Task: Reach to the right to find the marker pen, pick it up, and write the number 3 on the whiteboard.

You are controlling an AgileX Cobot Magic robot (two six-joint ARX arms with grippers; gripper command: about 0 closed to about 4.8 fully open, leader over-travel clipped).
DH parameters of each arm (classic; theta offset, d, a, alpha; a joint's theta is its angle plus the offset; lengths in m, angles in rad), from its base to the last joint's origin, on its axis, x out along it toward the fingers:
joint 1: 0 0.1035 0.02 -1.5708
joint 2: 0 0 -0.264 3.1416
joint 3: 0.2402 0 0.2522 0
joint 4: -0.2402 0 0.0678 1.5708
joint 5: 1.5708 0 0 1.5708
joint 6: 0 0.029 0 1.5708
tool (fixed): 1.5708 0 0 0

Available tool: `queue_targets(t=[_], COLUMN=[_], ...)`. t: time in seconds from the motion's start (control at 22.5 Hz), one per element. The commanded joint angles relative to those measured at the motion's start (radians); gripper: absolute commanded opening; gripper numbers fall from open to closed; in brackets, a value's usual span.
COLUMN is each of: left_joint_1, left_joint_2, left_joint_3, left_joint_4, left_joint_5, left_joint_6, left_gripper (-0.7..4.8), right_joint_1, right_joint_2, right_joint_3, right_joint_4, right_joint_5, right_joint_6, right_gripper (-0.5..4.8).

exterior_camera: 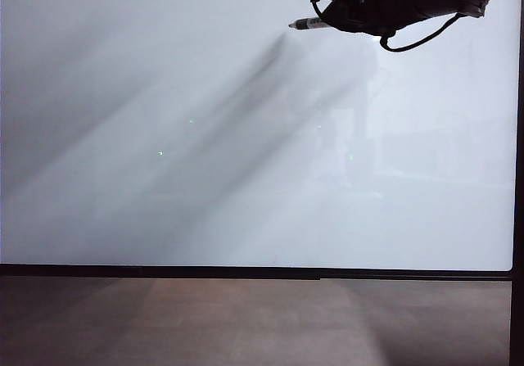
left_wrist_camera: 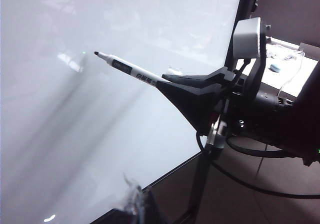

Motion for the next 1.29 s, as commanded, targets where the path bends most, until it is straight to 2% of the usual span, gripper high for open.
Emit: queue_targets(t=[0.04,1.29], left_joint_1=[0.001,0.001], left_joint_2=[-0.003,-0.003], left_joint_3=[0.001,0.001], left_joint_4=[0.010,0.010], left_joint_5=[0.003,0.003], left_joint_6=[0.002,0.002], left_gripper=[-0.05,-0.05], right_joint_1=[0.002,0.002], right_joint_2=[0.003,0.029], right_joint_3=[0.004,0.017], right_joint_4=[0.026,0.041], right_joint_5=[0.010,0.024], right_joint_6=[-0.002,-0.002], right_gripper=[0.52,0.50])
